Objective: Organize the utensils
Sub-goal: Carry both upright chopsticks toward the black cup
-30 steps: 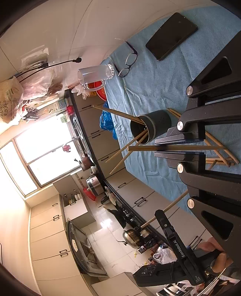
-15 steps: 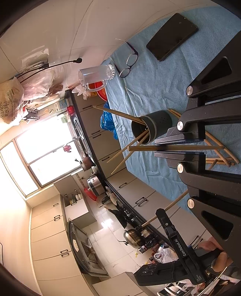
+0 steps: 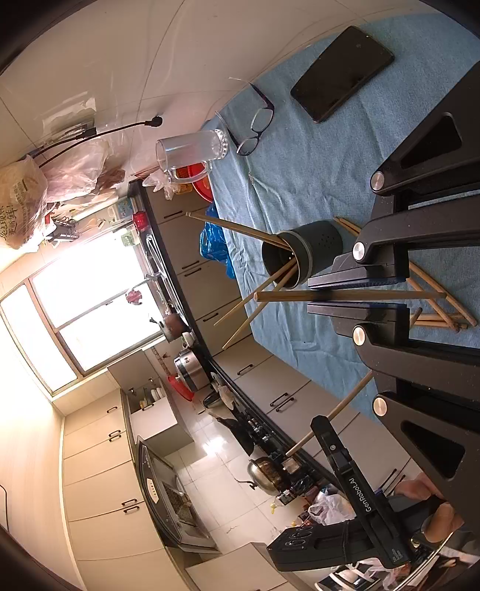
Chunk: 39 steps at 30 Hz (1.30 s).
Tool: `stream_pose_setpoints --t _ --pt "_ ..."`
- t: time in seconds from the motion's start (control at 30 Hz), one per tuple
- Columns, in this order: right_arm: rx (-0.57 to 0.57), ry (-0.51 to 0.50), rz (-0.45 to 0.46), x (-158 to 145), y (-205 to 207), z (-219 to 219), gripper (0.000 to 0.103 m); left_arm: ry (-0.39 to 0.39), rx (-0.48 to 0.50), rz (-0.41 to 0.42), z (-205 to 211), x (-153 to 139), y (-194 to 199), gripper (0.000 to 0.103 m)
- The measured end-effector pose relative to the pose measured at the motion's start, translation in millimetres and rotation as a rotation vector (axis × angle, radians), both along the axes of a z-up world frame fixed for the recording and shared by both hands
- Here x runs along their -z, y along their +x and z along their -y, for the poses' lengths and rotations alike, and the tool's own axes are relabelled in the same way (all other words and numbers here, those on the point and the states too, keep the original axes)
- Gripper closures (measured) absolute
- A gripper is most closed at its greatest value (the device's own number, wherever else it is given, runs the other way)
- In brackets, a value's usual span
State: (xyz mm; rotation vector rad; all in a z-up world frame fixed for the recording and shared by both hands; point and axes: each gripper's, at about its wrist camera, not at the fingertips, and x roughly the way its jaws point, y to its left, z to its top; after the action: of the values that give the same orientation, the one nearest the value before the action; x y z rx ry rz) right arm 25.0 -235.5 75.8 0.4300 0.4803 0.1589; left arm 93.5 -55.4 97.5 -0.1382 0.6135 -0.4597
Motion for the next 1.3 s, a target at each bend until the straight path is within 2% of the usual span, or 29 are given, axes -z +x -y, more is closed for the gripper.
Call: stream_pose_setpoints --t 1.3 --pt "0.000 0.006 0.001 -0.4 -0.2 0.6 0.096 -0.001 0.005 0.000 5.5 0.0 -0.6 0.097"
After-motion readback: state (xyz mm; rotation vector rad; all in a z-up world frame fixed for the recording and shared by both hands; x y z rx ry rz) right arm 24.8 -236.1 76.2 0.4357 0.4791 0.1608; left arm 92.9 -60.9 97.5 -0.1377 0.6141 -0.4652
